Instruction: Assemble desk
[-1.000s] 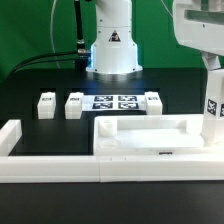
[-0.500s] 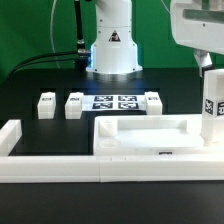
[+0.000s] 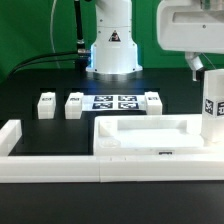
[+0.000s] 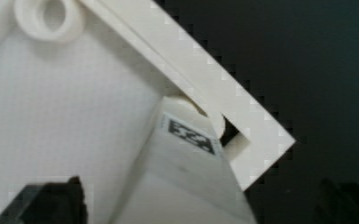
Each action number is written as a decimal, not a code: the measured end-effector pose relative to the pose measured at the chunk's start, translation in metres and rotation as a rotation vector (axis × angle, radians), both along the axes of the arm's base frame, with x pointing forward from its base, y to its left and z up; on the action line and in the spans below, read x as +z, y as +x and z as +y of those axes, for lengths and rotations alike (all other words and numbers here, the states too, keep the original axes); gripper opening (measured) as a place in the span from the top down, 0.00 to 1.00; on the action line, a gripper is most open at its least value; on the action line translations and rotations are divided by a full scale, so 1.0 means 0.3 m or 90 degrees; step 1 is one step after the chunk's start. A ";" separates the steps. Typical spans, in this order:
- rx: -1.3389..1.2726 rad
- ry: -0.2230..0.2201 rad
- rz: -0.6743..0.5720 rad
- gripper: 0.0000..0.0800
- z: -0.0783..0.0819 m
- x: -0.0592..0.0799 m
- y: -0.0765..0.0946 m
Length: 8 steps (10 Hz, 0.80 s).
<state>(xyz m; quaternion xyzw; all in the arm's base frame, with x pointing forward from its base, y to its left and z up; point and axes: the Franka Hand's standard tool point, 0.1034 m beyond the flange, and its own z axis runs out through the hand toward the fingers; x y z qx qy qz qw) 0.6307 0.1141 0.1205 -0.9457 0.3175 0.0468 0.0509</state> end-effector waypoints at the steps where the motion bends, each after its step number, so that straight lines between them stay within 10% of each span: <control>1: 0.067 0.004 -0.011 0.19 -0.001 0.000 0.002; 7: 0.425 0.008 -0.061 0.19 -0.004 -0.012 0.002; 8: 0.436 0.002 -0.070 0.32 -0.005 -0.013 0.006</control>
Offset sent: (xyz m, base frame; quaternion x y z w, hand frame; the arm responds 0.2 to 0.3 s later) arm -0.0059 0.0023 -0.0024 -0.0088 0.0050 -0.2525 0.9675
